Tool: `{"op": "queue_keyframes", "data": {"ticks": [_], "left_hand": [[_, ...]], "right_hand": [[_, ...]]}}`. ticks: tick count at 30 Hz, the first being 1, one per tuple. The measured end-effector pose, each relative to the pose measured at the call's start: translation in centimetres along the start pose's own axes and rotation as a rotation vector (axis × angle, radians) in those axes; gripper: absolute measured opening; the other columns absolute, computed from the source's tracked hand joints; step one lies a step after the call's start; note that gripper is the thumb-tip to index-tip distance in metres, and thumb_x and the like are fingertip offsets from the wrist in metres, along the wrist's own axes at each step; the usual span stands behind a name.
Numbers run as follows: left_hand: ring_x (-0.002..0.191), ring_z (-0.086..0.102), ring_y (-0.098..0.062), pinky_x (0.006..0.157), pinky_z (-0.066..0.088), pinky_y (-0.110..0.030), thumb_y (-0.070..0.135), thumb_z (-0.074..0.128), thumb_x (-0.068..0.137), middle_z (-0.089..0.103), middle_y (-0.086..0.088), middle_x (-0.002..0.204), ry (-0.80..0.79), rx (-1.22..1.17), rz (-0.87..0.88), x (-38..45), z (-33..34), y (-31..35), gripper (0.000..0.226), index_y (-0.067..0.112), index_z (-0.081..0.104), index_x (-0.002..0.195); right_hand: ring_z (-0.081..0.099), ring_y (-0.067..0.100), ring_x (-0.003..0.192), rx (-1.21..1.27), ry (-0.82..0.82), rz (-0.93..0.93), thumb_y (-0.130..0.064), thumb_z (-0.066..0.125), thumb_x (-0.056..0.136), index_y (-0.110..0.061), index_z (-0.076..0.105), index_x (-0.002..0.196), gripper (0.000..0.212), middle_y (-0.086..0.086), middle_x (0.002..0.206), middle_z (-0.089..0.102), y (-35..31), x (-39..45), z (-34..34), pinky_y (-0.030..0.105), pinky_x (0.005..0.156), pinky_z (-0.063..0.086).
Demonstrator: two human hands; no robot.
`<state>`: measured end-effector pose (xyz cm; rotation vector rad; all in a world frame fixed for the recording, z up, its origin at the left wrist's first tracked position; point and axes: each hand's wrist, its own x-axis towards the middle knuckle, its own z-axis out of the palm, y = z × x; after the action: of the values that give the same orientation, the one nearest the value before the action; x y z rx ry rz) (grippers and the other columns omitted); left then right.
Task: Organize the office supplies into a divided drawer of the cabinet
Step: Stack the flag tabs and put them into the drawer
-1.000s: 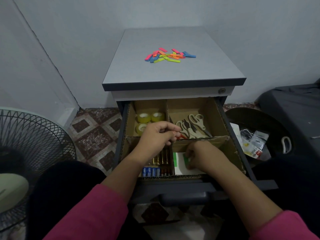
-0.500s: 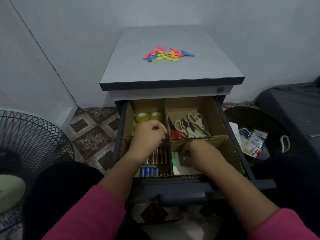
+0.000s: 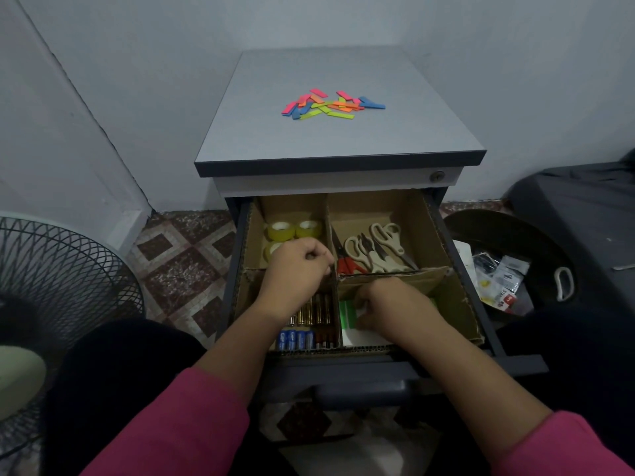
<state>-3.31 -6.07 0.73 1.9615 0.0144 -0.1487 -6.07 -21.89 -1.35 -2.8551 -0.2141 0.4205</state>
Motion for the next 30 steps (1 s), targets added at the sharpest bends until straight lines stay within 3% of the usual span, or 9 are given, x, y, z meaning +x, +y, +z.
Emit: {"op": "queue_keyframes", "data": {"ticks": [13, 17, 21, 30], "left_hand": [[0.062, 0.053, -0.021, 0.062, 0.045, -0.036, 0.003, 0.051, 0.087, 0.063, -0.007, 0.070, -0.001, -0.008, 0.009, 0.0, 0.0, -0.1, 0.028, 0.019, 0.064, 0.070], [0.062, 0.052, -0.021, 0.061, 0.045, -0.036, 0.002, 0.050, 0.087, 0.063, -0.006, 0.070, -0.011, -0.022, 0.000, 0.0, -0.1, -0.1, 0.028, 0.019, 0.064, 0.070], [0.062, 0.053, -0.020, 0.062, 0.045, -0.035, 0.002, 0.051, 0.087, 0.064, -0.006, 0.071, -0.013, -0.016, -0.001, 0.1, -0.1, -0.2, 0.027, 0.019, 0.064, 0.070], [0.064, 0.052, -0.020, 0.063, 0.046, -0.035, 0.003, 0.050, 0.090, 0.064, -0.004, 0.073, -0.023, -0.014, -0.003, -0.1, -0.2, -0.2, 0.027, 0.019, 0.064, 0.073]], "right_hand": [[0.062, 0.021, 0.095, 0.022, -0.018, 0.030, -0.032, 0.070, 0.080, -0.028, 0.068, 0.107, 0.028, -0.001, 0.101, 0.064, -0.3, -0.3, -0.4, 0.029, 0.076, 0.051], [0.063, 0.021, 0.086, 0.038, -0.026, 0.241, -0.020, 0.067, 0.084, -0.019, 0.069, 0.101, 0.017, 0.003, 0.094, 0.062, 1.1, -0.9, -1.9, 0.032, 0.079, 0.054], [0.062, 0.027, 0.098, -0.047, -0.015, 0.414, -0.009, 0.052, 0.089, -0.008, 0.061, 0.099, 0.014, 0.008, 0.101, 0.062, 2.7, -2.0, -2.5, 0.036, 0.082, 0.051], [0.060, 0.028, 0.106, 0.017, -0.061, 0.478, -0.011, 0.053, 0.091, -0.008, 0.060, 0.107, 0.017, 0.010, 0.111, 0.062, 2.4, -1.8, -2.1, 0.038, 0.088, 0.050]]}}
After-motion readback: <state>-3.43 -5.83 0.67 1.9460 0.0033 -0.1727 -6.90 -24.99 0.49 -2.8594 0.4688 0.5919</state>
